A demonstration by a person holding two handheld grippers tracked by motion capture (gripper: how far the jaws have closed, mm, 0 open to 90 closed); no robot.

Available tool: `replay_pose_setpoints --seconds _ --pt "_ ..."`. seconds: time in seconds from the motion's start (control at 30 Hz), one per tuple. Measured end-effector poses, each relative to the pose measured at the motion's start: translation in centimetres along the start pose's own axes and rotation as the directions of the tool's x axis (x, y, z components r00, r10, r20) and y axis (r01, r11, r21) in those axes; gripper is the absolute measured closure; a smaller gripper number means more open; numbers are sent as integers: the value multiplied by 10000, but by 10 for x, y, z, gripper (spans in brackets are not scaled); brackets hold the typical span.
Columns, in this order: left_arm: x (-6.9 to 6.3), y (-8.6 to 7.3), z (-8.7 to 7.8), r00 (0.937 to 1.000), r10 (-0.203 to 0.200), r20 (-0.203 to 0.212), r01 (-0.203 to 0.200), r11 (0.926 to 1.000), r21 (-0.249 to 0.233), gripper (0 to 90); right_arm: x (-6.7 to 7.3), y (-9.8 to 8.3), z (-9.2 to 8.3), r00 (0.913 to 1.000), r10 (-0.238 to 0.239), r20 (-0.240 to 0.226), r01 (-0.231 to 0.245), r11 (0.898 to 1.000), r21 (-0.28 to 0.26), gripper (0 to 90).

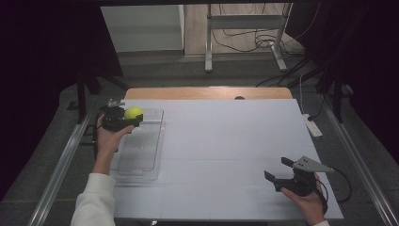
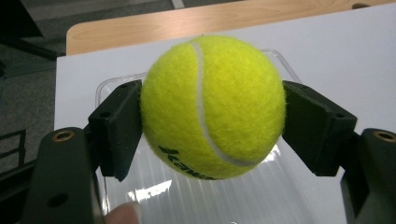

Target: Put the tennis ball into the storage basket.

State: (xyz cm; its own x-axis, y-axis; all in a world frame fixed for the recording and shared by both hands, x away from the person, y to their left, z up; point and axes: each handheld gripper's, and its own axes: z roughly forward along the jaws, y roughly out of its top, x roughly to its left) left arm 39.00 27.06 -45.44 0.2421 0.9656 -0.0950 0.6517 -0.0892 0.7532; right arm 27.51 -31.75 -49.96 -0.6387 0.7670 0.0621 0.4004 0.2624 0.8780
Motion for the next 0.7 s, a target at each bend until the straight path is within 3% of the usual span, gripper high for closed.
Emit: replay_pose_setpoints --seconds 0.7 --pt "1 1 16 9989 314 -359 -276 9946 1003 262 0 0 0 10000 35 -10 -35 10000 18 100"
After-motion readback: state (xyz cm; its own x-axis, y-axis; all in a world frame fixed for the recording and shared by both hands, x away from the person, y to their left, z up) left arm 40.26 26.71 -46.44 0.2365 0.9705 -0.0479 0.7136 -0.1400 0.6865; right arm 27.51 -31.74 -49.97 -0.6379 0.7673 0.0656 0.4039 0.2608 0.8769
